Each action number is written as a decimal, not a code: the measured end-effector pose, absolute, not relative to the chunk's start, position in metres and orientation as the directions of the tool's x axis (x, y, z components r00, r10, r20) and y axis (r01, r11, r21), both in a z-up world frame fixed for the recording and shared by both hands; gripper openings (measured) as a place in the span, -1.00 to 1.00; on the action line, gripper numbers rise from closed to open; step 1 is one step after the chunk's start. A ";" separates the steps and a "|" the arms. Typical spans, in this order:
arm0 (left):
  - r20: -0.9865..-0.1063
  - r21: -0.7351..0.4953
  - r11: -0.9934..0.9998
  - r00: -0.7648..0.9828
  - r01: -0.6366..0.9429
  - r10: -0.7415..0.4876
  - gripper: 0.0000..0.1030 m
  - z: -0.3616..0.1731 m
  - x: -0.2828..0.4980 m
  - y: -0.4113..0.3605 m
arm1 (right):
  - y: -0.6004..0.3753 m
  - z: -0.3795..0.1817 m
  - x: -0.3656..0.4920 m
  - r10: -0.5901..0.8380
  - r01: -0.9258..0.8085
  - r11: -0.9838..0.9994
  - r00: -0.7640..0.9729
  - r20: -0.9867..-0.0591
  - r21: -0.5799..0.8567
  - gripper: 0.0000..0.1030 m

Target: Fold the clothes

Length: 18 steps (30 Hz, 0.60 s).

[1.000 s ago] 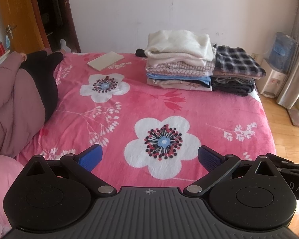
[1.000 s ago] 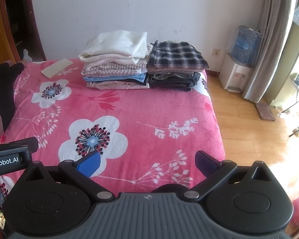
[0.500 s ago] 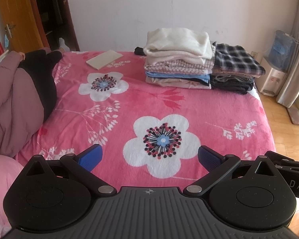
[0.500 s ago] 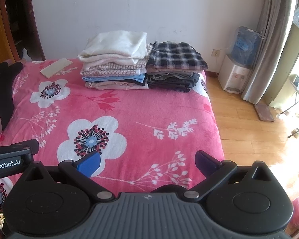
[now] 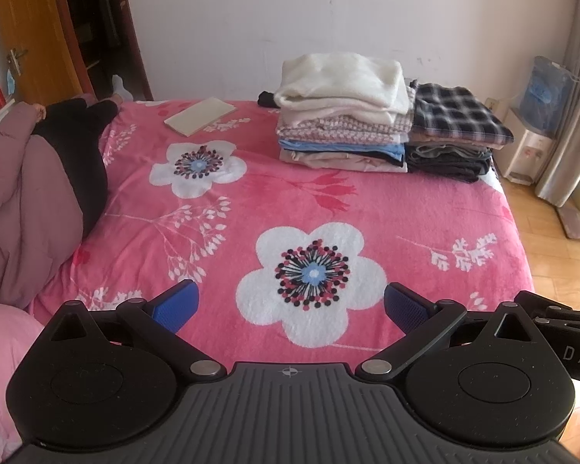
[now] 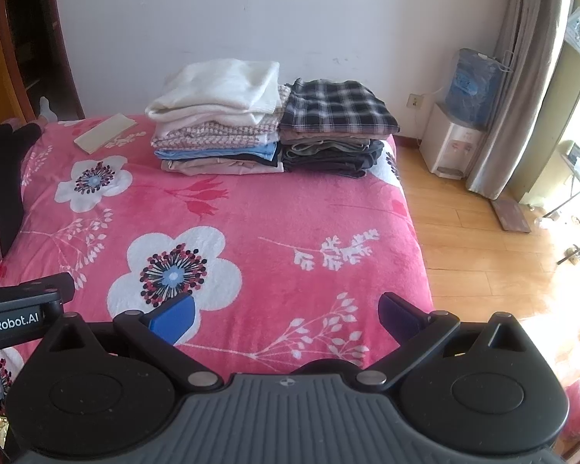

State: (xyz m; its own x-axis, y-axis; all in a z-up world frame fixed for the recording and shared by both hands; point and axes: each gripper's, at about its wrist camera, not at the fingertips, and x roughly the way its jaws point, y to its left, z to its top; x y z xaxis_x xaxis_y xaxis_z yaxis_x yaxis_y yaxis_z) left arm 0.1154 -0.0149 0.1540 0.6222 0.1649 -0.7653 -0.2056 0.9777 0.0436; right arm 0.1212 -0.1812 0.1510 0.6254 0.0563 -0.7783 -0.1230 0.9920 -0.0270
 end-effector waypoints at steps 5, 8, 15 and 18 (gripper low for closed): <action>-0.764 0.044 0.978 0.625 -0.202 0.163 1.00 0.155 0.117 -0.017 | -0.182 0.152 0.123 0.056 -0.118 0.993 0.628 -0.776 -0.025 1.00; -0.763 0.044 0.979 0.626 -0.199 0.162 1.00 0.156 0.119 -0.018 | -0.183 0.153 0.124 0.055 -0.117 0.993 0.630 -0.775 -0.025 1.00; -0.758 0.045 0.981 0.633 -0.189 0.157 1.00 0.160 0.125 -0.021 | -0.185 0.157 0.126 0.052 -0.111 0.994 0.636 -0.770 -0.025 1.00; -0.754 0.043 0.982 0.639 -0.185 0.153 1.00 0.163 0.128 -0.023 | -0.187 0.160 0.129 0.048 -0.104 0.994 0.642 -0.765 -0.025 1.00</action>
State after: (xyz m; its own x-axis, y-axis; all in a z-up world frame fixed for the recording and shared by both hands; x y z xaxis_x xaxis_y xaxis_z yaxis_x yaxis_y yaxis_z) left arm 0.1284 -0.0233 0.1628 0.6391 0.1534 -0.7536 -0.1849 0.9818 0.0431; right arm 0.1287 -0.1870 0.1604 0.6424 0.0480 -0.7649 -0.1041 0.9943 -0.0250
